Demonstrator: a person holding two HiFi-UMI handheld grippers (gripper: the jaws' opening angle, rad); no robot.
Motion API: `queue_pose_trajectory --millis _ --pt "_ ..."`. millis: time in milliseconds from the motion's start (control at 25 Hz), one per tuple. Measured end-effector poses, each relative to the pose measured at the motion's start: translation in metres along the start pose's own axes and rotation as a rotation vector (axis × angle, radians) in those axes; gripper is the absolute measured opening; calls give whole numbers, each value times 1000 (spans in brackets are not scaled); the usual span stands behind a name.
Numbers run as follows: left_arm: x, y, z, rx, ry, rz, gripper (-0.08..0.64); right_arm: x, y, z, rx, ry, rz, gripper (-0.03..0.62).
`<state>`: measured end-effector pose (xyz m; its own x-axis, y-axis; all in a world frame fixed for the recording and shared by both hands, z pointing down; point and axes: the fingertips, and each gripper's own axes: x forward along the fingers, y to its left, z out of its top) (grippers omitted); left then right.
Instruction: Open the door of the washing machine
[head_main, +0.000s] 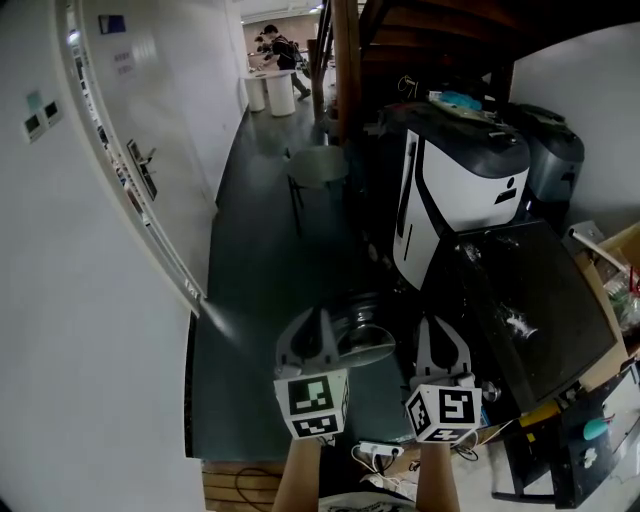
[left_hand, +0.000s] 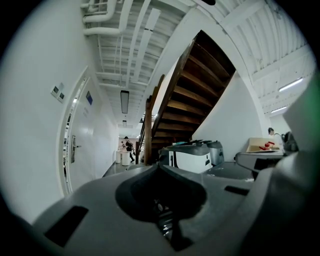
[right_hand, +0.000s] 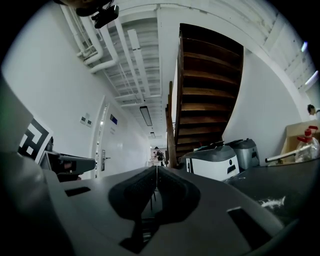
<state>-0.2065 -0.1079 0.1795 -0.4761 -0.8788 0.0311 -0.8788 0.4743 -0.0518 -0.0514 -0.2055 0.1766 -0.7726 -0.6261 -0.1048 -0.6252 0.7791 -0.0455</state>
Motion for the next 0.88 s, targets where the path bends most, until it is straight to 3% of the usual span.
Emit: queue_pose_trajectory --millis 880 --pt "-7 -13 23 52 -32 -21 2 6 -11 27 -16 -43 -3 18"
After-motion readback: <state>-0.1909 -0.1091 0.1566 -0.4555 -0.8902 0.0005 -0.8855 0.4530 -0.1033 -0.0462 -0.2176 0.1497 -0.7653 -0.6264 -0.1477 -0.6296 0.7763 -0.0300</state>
